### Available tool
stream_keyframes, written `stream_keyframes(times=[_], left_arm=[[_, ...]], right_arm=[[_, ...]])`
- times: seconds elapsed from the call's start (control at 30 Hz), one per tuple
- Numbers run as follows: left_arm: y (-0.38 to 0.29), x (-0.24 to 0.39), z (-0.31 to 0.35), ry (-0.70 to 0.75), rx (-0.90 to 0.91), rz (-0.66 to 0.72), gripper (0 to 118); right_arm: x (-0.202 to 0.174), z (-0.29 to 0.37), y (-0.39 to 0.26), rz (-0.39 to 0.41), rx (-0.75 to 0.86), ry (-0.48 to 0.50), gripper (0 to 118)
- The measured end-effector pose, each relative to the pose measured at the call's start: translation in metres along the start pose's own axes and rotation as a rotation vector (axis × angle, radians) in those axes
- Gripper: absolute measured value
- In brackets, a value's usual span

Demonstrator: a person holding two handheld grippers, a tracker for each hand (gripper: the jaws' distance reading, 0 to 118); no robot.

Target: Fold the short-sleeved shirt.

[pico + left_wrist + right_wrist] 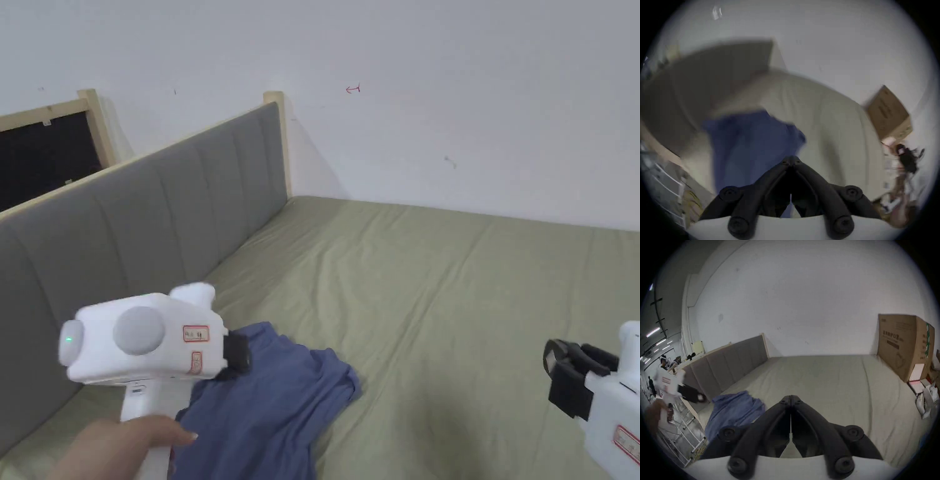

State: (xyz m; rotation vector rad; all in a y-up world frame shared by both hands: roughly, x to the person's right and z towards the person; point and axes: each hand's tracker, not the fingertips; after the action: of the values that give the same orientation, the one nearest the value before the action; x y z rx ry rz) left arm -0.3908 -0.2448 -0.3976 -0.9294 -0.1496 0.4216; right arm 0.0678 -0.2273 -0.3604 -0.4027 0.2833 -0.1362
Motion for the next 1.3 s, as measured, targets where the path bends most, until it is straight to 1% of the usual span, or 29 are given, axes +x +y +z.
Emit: stream_keyframes(times=[0.03, 0.07, 0.1, 0.13, 0.17, 0.2, 0.23, 0.3, 0.4, 0.43, 0.47, 0.6, 0.63, 0.67, 0.7, 0.73, 0.77, 0.8, 0.83, 0.87, 0.9, 0.97, 1.0, 1.07, 1.13, 1.17, 1.2, 1.27, 1.3], left_arm=[[0.004, -0.013, -0.026, 0.004, -0.077, 0.068, 0], [0.003, -0.021, -0.047, 0.06, -0.134, 0.081, 4], [0.003, -0.026, -0.063, 0.138, -0.142, 0.033, 37], [0.003, -0.03, -0.078, 0.178, -0.163, 0.01, 37], [0.0, -0.031, -0.093, 0.215, -0.171, -0.02, 51], [0.0, -0.036, -0.107, 0.241, -0.189, -0.023, 81], [-0.003, -0.042, -0.124, 0.272, -0.226, -0.026, 105], [-0.006, -0.046, -0.146, 0.287, -0.257, -0.075, 103], [-0.019, -0.057, -0.192, 0.333, -0.341, -0.128, 104], [-0.027, -0.057, -0.204, 0.353, -0.369, -0.134, 112], [-0.033, -0.058, -0.207, 0.333, -0.337, -0.127, 118], [-0.043, -0.051, -0.205, 0.369, -0.237, -0.133, 118], [-0.043, -0.051, -0.202, 0.343, -0.246, -0.144, 118], [-0.045, -0.049, -0.198, 0.334, -0.232, -0.142, 116], [-0.043, -0.057, -0.194, 0.332, -0.228, -0.143, 108], [-0.044, -0.054, -0.185, 0.325, -0.204, -0.158, 89], [-0.045, -0.05, -0.173, 0.334, -0.147, -0.193, 39], [-0.045, -0.048, -0.158, 0.298, -0.088, -0.205, 4], [-0.045, -0.047, -0.146, 0.272, -0.057, -0.206, 3], [-0.047, -0.047, -0.137, 0.285, -0.071, -0.207, 3], [-0.049, -0.046, -0.124, 0.287, -0.045, -0.215, 3], [-0.045, -0.043, -0.099, 0.253, 0.012, -0.262, 3], [-0.042, -0.035, -0.083, 0.273, 0.06, -0.3, 3], [-0.031, -0.021, -0.05, 0.276, 0.155, -0.281, 3], [-0.021, 0.003, -0.01, 0.227, 0.287, -0.252, 3], [-0.015, 0.016, 0.008, 0.191, 0.34, -0.264, 3], [-0.007, 0.032, 0.025, 0.17, 0.402, -0.308, 3], [0.005, 0.069, 0.051, 0.133, 0.455, -0.376, 3], [0.009, 0.089, 0.063, 0.084, 0.484, -0.4, 3]], right_arm=[[0.007, -0.002, -0.004, -0.008, -0.021, -0.01, 1], [0.014, -0.004, -0.008, -0.01, -0.037, -0.022, 1], [0.021, -0.006, -0.011, -0.01, -0.056, -0.036, 1], [0.026, -0.008, -0.015, -0.006, -0.074, -0.051, 1], [0.032, -0.01, -0.018, 0.001, -0.095, -0.071, 1], [0.035, -0.01, -0.021, 0.008, -0.11, -0.087, 1], [0.04, -0.013, -0.024, 0.021, -0.132, -0.106, 1], [0.048, -0.017, -0.029, 0.036, -0.167, -0.128, 1], [0.06, -0.022, -0.036, 0.014, -0.198, -0.118, 1], [0.063, -0.024, -0.038, 0.01, -0.208, -0.122, 1], [0.065, -0.025, -0.041, 0.009, -0.217, -0.128, 1], [0.074, -0.031, -0.047, -0.018, -0.246, -0.132, 1], [0.076, -0.032, -0.049, -0.028, -0.251, -0.132, 1], [0.077, -0.033, -0.049, -0.036, -0.254, -0.133, 1], [0.077, -0.033, -0.05, -0.045, -0.257, -0.132, 1], [0.076, -0.031, -0.05, -0.054, -0.257, -0.13, 1], [0.076, -0.029, -0.05, -0.06, -0.256, -0.128, 1], [0.076, -0.027, -0.049, -0.063, -0.255, -0.126, 1], [0.075, -0.024, -0.048, -0.064, -0.252, -0.122, 1], [0.074, -0.021, -0.048, -0.061, -0.248, -0.12, 1], [0.073, -0.016, -0.046, -0.055, -0.242, -0.117, 1], [0.071, -0.008, -0.04, -0.044, -0.229, -0.114, 1], [0.071, -0.002, -0.037, -0.041, -0.219, -0.112, 1], [0.071, 0.009, -0.03, -0.039, -0.194, -0.104, 1], [0.07, 0.023, -0.022, -0.033, -0.164, -0.095, 1], [0.07, 0.029, -0.018, -0.028, -0.148, -0.101, 1], [0.07, 0.037, -0.015, -0.026, -0.13, -0.107, 1], [0.073, 0.05, -0.008, -0.033, -0.092, -0.112, 1], [0.075, 0.059, -0.004, -0.039, -0.068, -0.119, 1]])
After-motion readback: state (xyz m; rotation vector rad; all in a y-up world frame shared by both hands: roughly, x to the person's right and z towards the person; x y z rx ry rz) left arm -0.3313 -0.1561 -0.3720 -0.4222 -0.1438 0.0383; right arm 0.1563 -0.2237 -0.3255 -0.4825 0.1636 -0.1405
